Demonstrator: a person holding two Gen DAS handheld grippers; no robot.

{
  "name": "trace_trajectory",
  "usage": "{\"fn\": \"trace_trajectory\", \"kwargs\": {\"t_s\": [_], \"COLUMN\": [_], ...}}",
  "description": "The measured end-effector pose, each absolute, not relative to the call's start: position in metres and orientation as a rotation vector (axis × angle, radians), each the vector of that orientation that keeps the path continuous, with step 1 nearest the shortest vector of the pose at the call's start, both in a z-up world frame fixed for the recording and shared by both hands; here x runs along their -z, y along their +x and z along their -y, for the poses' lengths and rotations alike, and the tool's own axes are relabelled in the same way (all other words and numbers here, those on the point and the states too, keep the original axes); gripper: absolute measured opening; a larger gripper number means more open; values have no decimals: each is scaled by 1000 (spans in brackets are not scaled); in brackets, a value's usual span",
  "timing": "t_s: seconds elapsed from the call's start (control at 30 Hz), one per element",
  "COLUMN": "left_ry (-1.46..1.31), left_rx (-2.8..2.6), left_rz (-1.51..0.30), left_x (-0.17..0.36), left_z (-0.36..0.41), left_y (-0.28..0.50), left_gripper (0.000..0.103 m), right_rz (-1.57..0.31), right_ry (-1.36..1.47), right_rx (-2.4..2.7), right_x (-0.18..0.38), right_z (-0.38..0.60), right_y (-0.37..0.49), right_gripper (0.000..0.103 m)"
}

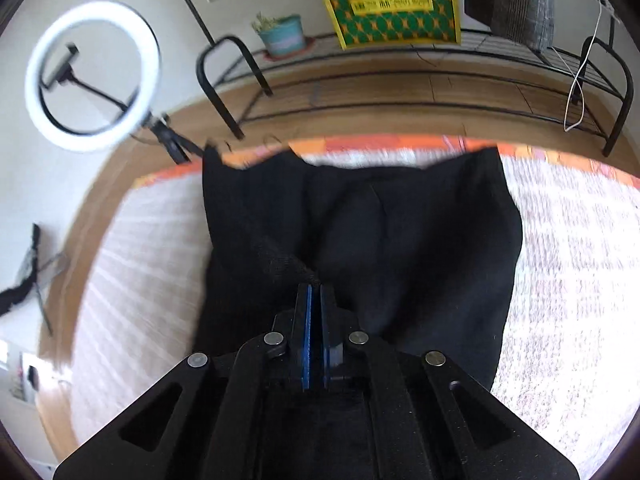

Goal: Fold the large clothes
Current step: 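Hold the strip with the left tool while the right tool presses the fold flat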

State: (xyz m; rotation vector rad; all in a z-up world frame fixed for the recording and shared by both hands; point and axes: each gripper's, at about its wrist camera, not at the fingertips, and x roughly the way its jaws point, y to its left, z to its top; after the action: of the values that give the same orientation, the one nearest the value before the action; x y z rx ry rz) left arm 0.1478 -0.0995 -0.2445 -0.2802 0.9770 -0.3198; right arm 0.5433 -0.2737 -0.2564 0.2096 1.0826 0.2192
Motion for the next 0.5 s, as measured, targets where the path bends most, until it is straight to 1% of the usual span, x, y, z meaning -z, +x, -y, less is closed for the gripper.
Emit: {"fn": "trace_trajectory", "kwargs": {"t_s": [0.1, 0.17, 0.23, 0.33, 0.5], "left_ry": [-245, -202, -178, -142, -50], "left_rx": [318, 316, 320, 314, 301], "left_rz": [-973, -968, -964, -949, -909], "left_x": [244, 243, 242, 240, 236], "left_z": [104, 109, 110, 110, 116], "left_y": [145, 143, 140, 135, 124], "left_gripper": [5, 5, 5, 5, 5], "right_rz": [-1102, -1113, -1101, -1029, -970], "right_ry": [194, 182, 192, 260, 367], "right_rx": [-220, -220, -235, -261, -323], "right_x": [269, 263, 247, 219, 179], "right_z": [271, 272, 275, 292, 330], "right_y": [547, 548, 543, 517, 440], "right_gripper": [3, 5, 9, 13, 14]}}
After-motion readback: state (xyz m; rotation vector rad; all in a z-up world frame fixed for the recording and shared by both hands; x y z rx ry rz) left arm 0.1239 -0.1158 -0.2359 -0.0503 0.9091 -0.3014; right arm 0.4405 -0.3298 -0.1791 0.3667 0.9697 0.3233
